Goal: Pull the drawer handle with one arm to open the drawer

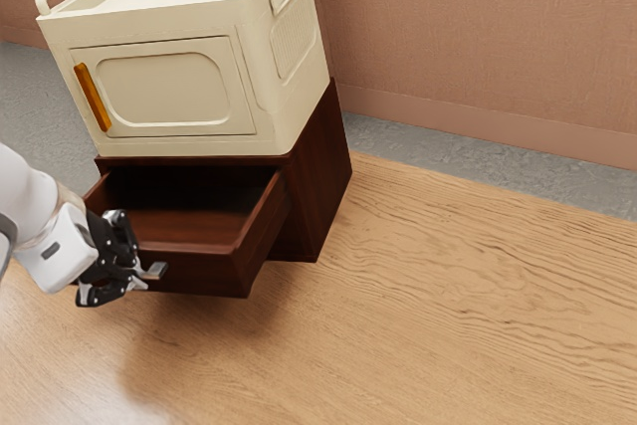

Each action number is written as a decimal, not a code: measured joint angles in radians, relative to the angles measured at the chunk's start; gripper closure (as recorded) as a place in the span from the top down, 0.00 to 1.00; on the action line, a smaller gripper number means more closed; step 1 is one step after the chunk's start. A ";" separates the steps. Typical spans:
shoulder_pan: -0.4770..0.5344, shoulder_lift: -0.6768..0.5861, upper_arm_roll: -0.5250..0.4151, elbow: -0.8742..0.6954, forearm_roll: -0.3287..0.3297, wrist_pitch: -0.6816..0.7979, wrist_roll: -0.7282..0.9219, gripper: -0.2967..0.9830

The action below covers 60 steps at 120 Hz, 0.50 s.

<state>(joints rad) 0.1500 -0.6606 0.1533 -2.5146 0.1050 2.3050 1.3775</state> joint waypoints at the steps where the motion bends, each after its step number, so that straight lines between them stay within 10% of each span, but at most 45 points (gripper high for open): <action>1: 0.000 -0.001 0.000 0.000 0.000 -0.001 -0.001 0.19; 60: 0.003 -0.011 0.003 0.149 -0.072 -0.237 -0.029 0.39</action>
<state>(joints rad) 0.1530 -0.6718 0.1562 -2.3657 0.0330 2.0678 1.3482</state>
